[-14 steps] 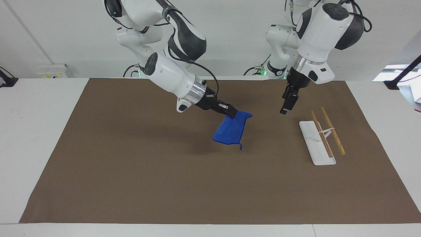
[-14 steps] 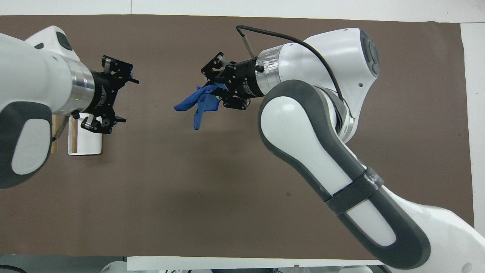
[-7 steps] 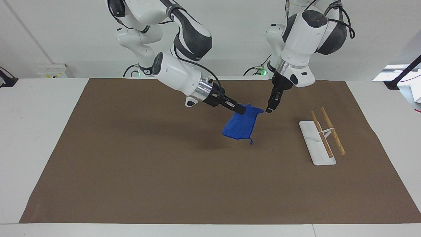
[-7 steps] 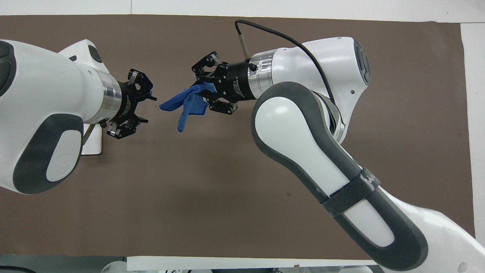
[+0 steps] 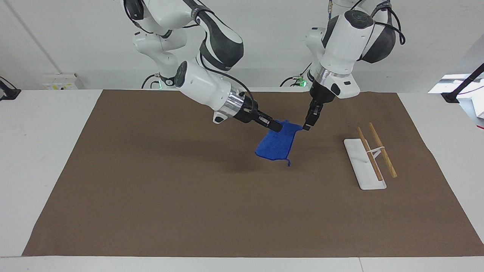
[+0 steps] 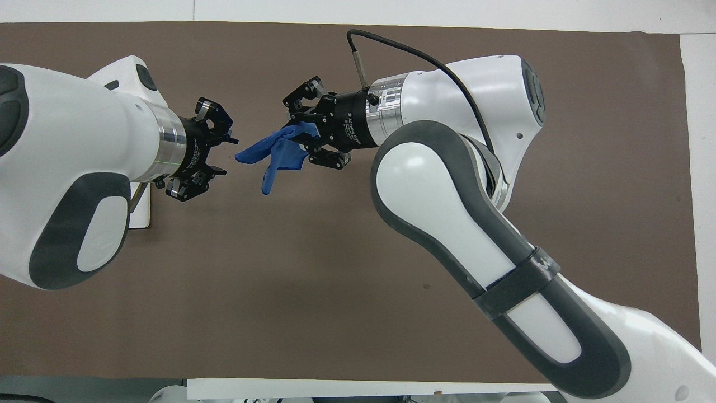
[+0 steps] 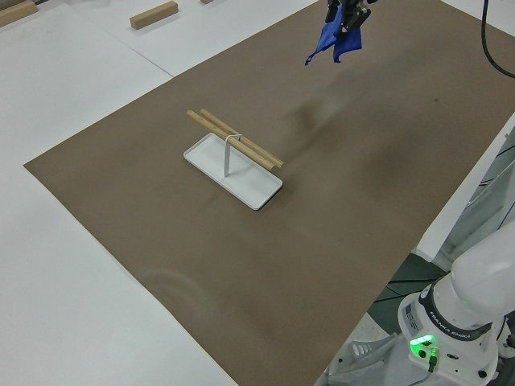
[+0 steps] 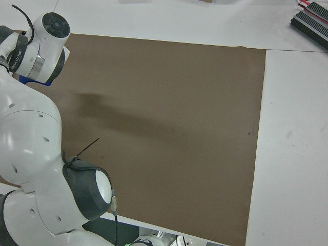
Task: Right arm passes towel to left arm to hang
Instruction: 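Close the left gripper on the towel held by the right gripper, then pull the towel with the left gripper while the right gripper withdraws, then drape the towel over the white rack and release with the left gripper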
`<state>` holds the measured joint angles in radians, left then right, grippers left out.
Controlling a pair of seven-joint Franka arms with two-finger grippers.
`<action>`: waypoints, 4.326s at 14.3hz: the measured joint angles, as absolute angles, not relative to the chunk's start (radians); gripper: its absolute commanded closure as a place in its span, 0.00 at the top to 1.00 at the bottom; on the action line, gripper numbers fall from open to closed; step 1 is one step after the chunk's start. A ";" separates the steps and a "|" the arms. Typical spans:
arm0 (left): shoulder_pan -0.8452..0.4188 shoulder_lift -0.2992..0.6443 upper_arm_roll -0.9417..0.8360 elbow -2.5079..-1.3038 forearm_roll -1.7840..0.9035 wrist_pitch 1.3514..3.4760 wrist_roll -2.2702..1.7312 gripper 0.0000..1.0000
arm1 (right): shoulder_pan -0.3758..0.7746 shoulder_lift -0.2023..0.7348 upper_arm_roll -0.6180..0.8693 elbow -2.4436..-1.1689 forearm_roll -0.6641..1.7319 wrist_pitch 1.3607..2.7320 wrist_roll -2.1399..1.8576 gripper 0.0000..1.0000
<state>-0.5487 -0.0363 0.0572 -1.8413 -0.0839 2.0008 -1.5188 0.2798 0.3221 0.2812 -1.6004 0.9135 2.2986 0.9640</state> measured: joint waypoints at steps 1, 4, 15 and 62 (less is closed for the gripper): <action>-0.550 -0.030 0.057 -1.842 -0.084 2.008 -1.519 0.50 | 0.280 0.322 0.281 -1.600 0.914 2.299 0.964 0.03; -0.559 -0.010 0.057 -1.842 -0.084 2.018 -1.519 0.44 | 0.280 0.322 0.281 -1.600 0.915 2.299 0.965 0.03; -0.576 0.004 0.057 -1.842 -0.084 2.028 -1.528 0.00 | 0.280 0.322 0.281 -1.600 0.917 2.299 0.965 0.07; 0.057 -0.094 0.096 -1.990 0.056 2.115 -0.431 0.00 | -0.238 0.018 0.234 -1.493 -0.085 1.339 -0.026 1.00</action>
